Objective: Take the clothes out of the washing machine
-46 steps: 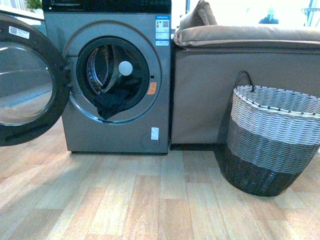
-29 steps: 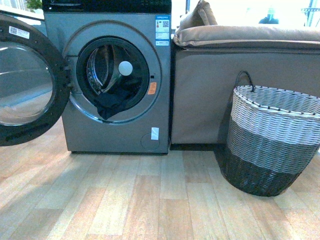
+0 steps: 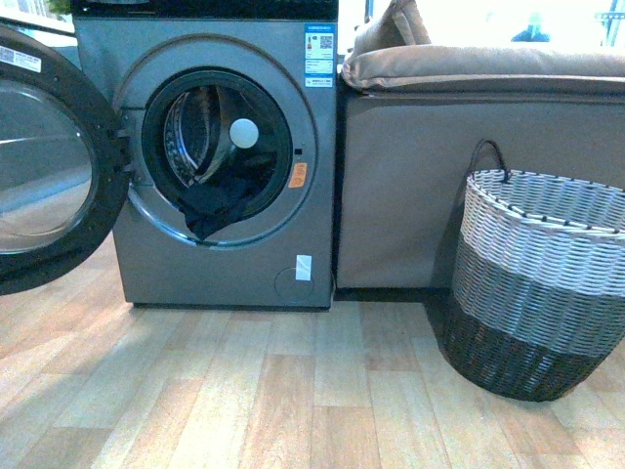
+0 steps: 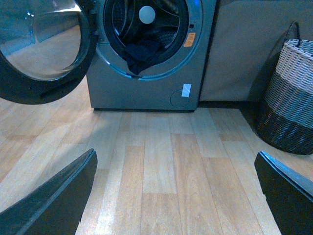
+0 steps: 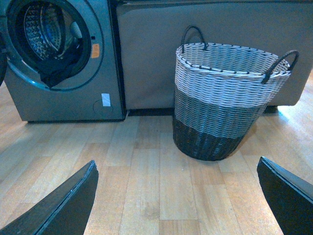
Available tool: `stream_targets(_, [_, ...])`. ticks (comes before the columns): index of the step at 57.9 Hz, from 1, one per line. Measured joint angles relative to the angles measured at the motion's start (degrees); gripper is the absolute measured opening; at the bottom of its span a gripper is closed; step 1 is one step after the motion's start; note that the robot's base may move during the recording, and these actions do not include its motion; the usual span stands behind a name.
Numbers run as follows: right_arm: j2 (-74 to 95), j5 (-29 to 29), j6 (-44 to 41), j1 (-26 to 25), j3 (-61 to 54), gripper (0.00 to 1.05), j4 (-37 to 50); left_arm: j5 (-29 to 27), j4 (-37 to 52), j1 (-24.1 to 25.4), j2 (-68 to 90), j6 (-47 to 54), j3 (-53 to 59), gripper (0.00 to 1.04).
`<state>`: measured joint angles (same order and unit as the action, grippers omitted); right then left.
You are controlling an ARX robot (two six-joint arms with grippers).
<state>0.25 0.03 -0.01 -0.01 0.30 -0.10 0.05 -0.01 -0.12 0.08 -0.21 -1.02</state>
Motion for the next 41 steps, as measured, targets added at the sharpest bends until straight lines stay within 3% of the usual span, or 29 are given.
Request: stream_targets(41, [0.0, -0.1, 0.0, 0.0, 0.0, 0.97, 0.0, -0.1, -0.1, 0.0, 0.0, 0.0, 0.0, 0.98])
